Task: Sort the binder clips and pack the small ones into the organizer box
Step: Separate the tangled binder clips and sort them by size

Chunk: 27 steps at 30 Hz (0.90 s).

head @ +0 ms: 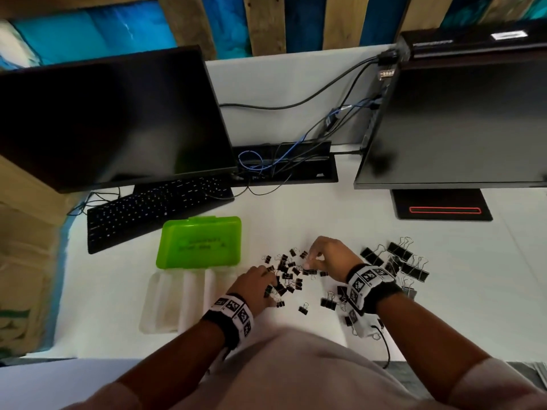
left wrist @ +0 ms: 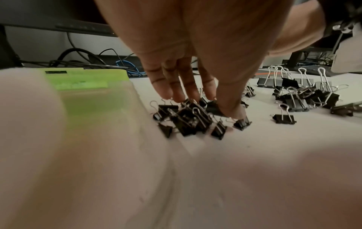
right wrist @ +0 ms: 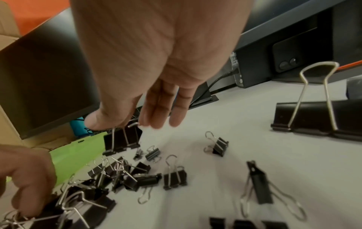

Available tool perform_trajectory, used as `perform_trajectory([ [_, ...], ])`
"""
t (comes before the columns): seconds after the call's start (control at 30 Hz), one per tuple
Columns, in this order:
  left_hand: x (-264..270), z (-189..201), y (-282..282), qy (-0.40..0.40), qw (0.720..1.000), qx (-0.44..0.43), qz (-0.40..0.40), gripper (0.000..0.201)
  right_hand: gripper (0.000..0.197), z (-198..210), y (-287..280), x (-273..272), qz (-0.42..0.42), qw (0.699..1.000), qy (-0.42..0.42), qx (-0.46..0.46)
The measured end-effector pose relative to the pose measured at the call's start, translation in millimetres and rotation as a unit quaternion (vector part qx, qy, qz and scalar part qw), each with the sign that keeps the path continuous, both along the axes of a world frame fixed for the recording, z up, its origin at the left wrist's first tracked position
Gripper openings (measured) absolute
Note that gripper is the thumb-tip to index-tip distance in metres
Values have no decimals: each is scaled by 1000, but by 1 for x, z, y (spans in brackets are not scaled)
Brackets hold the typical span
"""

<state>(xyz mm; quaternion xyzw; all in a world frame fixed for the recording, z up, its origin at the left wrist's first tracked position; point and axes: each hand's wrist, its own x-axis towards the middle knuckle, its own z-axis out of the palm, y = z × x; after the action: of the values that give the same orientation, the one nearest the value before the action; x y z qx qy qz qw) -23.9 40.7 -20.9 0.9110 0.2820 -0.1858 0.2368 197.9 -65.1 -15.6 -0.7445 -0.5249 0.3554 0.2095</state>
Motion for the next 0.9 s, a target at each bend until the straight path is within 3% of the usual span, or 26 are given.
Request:
perform_trajectory([
  [0.2,-5,-1,-4,-47,998,28,-16,24,22,6,-4,-31,50,998,-27,-11],
  [0.3,-9,0,0,-84,996,17,38,34,9,7,-3,-59,138,989,-42,10],
  [0.4,-13,2,5,-86,995,25,51,41,33,2,5,-81,254,956,-144,8],
  [0.5,-16,2,7,-61,997,16,51,45,31,-4,14,-92,294,937,-186,-23],
  [0.63,-15,1,9,-62,998,13,29,60,17,-5,17,-88,271,945,-176,-44],
  [0.73,-9,2,12,-72,997,3,8,67,14,3,13,-78,188,973,-114,-61],
  [0.9,-7,-1,17,-64,998,-26,2,52,8,9,-2,-60,64,997,-22,-34],
])
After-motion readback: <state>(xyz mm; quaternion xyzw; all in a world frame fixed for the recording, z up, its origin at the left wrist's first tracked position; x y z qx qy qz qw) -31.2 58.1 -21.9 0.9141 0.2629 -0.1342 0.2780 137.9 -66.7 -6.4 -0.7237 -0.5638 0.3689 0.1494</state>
